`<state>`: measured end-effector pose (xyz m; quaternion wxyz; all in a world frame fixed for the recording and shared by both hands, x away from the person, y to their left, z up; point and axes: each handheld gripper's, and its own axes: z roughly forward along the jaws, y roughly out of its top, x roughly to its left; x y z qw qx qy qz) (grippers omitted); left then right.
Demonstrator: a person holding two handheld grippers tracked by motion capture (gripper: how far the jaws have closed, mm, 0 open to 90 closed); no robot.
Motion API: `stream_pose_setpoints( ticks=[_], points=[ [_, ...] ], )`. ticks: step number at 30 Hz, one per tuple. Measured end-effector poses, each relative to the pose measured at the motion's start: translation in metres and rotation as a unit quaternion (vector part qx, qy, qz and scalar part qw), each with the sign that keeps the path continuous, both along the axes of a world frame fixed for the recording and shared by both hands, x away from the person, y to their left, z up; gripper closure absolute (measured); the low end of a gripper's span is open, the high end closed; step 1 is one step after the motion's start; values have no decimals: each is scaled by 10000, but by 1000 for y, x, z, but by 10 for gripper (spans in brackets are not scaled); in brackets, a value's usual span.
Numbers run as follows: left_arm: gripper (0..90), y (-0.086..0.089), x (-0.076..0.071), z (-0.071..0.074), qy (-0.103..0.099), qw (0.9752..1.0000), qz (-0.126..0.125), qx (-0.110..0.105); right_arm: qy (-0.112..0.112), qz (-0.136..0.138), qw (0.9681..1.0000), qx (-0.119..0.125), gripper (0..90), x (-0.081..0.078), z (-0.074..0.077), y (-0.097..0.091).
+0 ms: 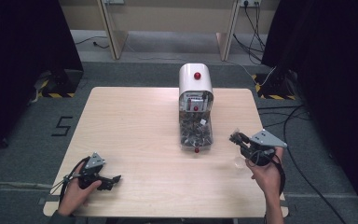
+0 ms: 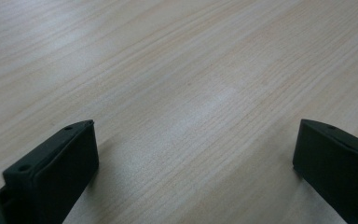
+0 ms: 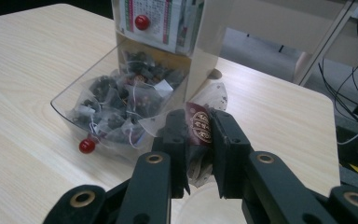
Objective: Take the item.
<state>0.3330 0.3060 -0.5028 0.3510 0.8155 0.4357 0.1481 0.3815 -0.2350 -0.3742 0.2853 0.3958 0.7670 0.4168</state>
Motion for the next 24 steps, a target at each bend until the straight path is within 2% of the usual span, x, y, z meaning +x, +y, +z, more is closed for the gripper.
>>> stream_pose_setpoints(
  ticks=[3, 10, 24],
  points=[
    [0, 0, 0, 0, 0, 10000, 0, 0, 53, -76, 10000, 2, 775, -2, 0, -5],
    [0, 0, 0, 0, 0, 10000, 1, 0, 10, -190, 9998, 1, 775, -6, 0, -18],
    [0, 0, 0, 0, -2, 10000, 1, 2, 278, -288, 9991, -101, 775, -11, -12, -30]
  ],
)
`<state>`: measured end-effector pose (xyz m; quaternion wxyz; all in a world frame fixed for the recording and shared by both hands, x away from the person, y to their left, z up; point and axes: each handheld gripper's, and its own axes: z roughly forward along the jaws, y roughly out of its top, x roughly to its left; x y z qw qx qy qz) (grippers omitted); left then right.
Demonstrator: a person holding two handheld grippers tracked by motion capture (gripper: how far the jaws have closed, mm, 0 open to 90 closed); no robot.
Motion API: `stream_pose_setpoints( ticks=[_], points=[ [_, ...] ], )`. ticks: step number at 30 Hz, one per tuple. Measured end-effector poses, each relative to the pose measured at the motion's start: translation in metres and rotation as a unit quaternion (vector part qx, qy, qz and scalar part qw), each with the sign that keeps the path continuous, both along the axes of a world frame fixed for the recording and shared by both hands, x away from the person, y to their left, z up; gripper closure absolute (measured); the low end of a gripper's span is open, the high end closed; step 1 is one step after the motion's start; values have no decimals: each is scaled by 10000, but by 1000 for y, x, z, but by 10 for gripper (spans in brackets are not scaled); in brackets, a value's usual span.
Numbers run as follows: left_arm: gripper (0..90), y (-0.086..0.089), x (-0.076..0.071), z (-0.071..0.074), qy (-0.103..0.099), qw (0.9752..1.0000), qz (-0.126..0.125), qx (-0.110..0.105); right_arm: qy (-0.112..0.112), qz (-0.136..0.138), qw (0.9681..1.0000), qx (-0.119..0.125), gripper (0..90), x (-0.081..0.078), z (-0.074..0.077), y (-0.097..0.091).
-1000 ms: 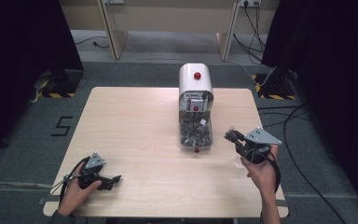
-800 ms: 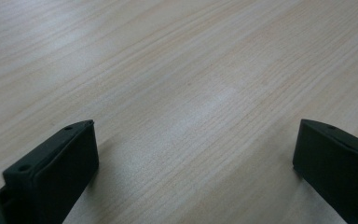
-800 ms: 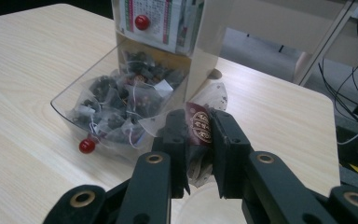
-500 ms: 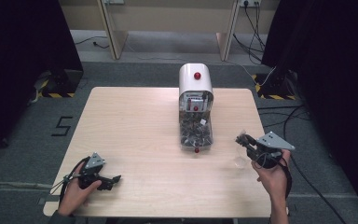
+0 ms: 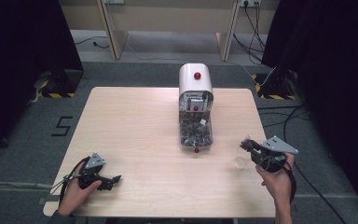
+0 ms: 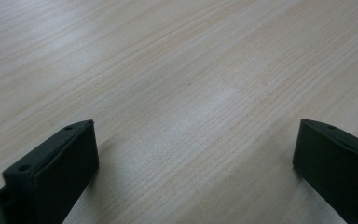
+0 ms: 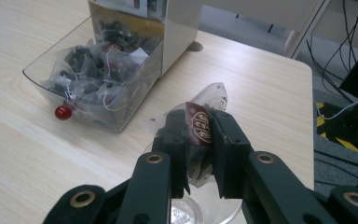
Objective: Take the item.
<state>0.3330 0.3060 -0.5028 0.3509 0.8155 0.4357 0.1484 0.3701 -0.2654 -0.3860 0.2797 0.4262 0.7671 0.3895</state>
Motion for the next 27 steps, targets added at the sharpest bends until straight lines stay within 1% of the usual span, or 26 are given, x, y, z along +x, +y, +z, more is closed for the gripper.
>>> stream_pose_setpoints(
  ticks=[4, 5, 7, 18, 22, 27],
  points=[
    [0, 0, 0, 0, 1, 10000, -1, -3, 72, -3, 10000, -39, 775, 0, -3, -2],
    [0, 0, 0, 0, 0, 10000, 0, 0, 100, -26, 9999, 1, 775, 0, -4, -2],
    [0, 0, 0, 0, 1, 10000, 0, 0, 105, -11, 9999, -27, 775, 0, -4, -3],
    [0, 0, 0, 0, 2, 10000, -2, -1, 328, -29, 9994, -137, 774, 4, -16, -6],
    [0, 0, 0, 0, 1, 10000, -1, -2, 412, -42, 9991, -134, 774, 4, -18, -6],
    [0, 0, 0, 0, 2, 10000, -1, -2, 452, -34, 9988, -183, 774, 5, -21, -6]
  ],
)
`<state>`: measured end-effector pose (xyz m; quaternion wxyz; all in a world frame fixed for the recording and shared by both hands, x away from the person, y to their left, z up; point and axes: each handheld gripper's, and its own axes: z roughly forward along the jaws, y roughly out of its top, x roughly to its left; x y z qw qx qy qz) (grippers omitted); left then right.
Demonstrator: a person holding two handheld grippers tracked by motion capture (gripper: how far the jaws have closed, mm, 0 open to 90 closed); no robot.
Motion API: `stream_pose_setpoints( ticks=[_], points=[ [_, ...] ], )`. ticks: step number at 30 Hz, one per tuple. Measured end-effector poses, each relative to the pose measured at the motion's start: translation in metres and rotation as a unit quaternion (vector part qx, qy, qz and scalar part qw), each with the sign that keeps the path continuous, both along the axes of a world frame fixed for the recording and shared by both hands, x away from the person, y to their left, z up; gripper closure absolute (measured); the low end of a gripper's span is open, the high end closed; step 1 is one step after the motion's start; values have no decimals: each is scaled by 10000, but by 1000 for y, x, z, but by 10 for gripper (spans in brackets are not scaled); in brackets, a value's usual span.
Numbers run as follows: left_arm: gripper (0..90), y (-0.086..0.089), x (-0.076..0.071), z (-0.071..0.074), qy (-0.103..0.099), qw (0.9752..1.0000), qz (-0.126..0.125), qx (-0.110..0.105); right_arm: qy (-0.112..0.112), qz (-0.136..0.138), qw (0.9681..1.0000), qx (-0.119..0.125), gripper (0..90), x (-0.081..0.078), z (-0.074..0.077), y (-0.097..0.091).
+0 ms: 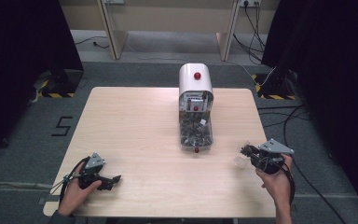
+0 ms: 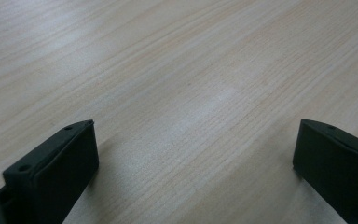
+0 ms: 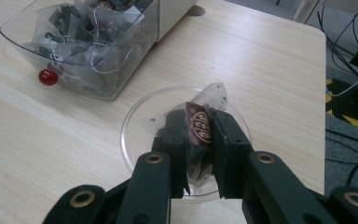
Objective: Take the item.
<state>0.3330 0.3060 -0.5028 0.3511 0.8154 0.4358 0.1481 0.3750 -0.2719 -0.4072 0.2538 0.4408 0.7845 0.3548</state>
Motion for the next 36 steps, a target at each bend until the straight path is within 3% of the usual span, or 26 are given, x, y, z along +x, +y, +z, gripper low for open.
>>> stream_pose_setpoints(
  ticks=[16, 28, 36],
  points=[
    [0, 0, 0, 0, 0, 10000, -1, -1, 68, 31, 9999, 91, 713, 3, -5, -1],
    [0, 0, 0, 0, 0, 10000, -1, 1, -180, 56, 9995, 246, 581, 0, 2, 1],
    [0, 0, 0, 0, -2, 10000, 0, 3, -247, 350, 9987, 275, 515, -2, 6, 17]
  ],
)
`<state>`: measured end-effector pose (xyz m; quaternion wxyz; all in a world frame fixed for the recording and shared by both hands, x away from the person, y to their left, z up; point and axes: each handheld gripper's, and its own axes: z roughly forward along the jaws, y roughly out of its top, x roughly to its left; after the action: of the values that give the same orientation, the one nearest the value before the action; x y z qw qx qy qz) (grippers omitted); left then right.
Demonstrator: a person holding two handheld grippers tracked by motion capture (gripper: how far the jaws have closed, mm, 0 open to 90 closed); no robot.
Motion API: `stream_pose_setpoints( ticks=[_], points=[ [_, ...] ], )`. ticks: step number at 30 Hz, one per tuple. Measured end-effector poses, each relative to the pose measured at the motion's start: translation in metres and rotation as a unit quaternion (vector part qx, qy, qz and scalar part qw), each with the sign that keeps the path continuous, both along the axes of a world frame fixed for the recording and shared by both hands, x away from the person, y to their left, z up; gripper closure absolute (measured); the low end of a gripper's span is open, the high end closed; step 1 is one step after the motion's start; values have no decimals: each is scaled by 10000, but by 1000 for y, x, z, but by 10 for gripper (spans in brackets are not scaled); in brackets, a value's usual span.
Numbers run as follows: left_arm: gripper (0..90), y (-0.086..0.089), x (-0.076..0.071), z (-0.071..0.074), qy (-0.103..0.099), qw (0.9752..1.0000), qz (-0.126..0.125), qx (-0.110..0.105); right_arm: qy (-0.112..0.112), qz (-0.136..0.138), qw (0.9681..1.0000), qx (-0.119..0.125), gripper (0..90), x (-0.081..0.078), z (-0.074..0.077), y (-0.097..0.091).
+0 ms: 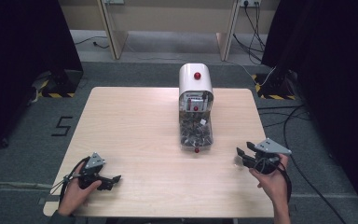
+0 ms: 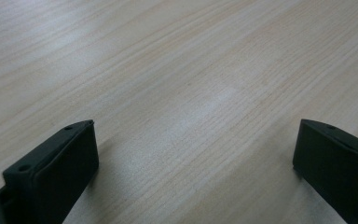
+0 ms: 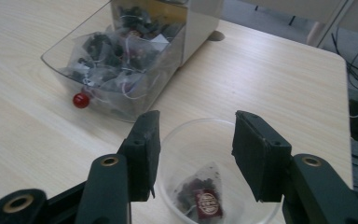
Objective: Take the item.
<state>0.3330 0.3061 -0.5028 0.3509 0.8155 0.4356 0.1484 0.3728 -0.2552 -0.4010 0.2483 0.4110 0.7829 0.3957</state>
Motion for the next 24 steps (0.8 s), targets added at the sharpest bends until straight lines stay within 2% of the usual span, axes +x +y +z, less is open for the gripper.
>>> stream_pose_setpoints(
  ticks=[12, 24],
  points=[
    [0, 0, 0, 0, 0, 10000, 1, -1, 38, 187, 9998, 11, 464, -3, -3, 15],
    [0, 0, 0, 0, 0, 10000, 1, -1, 160, 462, 9988, -99, 443, -17, -12, 28]
  ],
)
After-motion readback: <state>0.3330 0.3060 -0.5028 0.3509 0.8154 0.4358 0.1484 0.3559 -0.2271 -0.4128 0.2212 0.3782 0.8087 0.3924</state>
